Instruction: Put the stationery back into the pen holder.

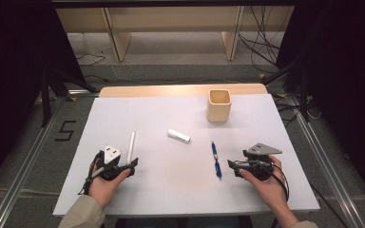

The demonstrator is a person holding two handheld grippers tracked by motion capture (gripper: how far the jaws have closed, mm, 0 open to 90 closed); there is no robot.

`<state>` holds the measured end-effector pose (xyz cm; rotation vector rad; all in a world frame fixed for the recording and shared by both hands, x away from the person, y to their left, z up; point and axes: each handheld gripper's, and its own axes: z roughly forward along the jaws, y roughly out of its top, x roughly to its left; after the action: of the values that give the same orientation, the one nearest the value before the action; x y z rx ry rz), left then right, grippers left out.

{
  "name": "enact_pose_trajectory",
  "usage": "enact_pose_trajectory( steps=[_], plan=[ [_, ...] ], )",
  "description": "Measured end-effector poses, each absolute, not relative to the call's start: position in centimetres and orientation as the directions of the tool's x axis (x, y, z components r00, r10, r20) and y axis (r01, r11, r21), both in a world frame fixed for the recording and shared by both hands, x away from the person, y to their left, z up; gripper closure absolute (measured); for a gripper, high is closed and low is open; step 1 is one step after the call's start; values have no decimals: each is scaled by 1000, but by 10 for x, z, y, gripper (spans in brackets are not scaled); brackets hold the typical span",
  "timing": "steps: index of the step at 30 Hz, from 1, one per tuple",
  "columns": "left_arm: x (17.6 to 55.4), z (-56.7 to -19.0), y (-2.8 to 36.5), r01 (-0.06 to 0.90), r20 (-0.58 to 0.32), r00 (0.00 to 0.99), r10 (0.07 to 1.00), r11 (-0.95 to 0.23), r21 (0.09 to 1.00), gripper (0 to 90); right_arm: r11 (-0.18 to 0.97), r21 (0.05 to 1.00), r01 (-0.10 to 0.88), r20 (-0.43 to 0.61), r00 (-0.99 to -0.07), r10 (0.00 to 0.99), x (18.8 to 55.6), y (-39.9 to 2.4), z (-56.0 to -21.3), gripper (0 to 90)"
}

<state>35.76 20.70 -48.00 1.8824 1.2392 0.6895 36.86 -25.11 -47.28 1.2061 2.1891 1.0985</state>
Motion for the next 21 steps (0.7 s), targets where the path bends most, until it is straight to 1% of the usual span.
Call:
enact_pose_trajectory(
  steps=[2,5,6,7,12,14,15,16,17,21],
  plan=[
    [358,-480,206,509,26,379,925,-231,829,285,317,795,517,19,-544,839,368,-251,-472,268],
    [362,-479,205,514,25,363,932,-222,829,335,315,796,517,20,-543,840,368,-250,-472,268],
    [364,-478,205,523,29,354,935,-223,823,335,315,796,517,20,-543,840,368,-250,-472,268],
    [366,-476,204,533,32,344,938,-224,816,376,315,795,518,19,-541,841,368,-249,-472,268],
    [382,-466,201,595,28,282,959,-198,779,462,319,793,519,16,-542,840,369,-247,-472,272],
    [392,-463,198,640,36,280,959,-215,738,489,320,792,520,16,-542,840,370,-247,-472,272],
    [402,-462,193,678,36,285,958,-228,699,505,321,791,520,16,-543,840,370,-247,-472,272],
    [402,-462,193,678,36,285,958,-228,699,516,321,791,520,16,-543,840,370,-247,-472,272],
    [406,-461,191,693,37,285,958,-232,682,516,320,792,520,17,-543,840,370,-247,-472,272],
    [424,-459,183,738,66,268,961,-249,627,570,320,793,519,18,-544,839,370,-248,-473,272]
  ],
)
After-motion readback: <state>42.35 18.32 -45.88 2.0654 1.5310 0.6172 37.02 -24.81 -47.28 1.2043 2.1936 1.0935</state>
